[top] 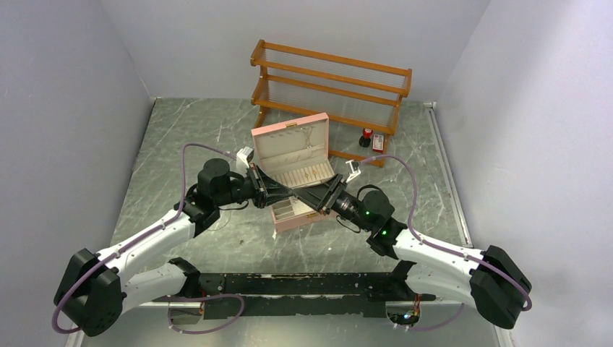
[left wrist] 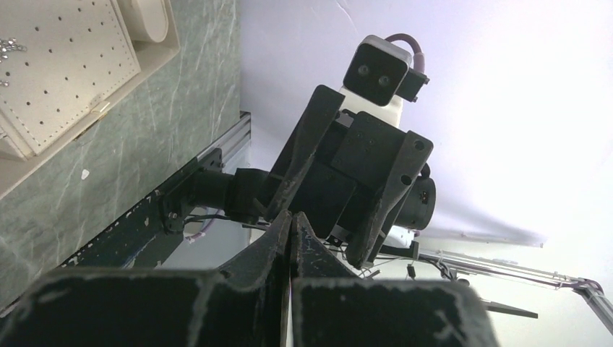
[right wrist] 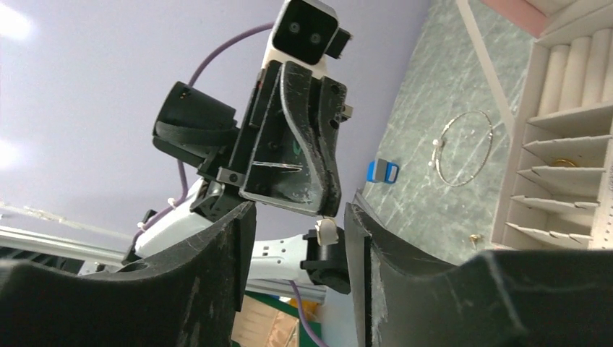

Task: Organize the mixed jewelry

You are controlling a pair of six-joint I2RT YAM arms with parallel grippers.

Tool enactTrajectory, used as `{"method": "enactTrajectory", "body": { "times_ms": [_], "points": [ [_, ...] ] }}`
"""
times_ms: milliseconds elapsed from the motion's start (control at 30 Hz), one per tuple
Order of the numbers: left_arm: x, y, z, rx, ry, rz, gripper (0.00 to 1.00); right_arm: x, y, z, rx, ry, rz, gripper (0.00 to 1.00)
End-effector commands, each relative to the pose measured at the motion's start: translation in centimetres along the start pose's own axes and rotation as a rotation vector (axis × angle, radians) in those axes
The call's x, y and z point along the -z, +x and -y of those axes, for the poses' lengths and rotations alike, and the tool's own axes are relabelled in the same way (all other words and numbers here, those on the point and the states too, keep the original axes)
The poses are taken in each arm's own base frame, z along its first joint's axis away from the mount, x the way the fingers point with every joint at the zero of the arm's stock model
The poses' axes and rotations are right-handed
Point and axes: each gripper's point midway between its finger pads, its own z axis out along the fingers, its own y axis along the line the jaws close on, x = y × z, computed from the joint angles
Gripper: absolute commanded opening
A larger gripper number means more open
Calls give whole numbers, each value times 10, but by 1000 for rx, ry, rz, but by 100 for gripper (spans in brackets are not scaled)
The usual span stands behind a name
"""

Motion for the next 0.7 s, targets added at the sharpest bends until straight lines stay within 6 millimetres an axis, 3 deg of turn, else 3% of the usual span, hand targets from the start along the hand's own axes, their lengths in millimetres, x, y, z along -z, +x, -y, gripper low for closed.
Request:
{"method": "enactTrajectory", "body": {
  "times_ms": [0,667],
  "points": [
    [3,3,11,-10,42,-22,5,1,-7,-12,-6,-64,33,50],
    [4,1,4,-7,22,-8,5,5,0,6,21,5,10,38]
  ]
}}
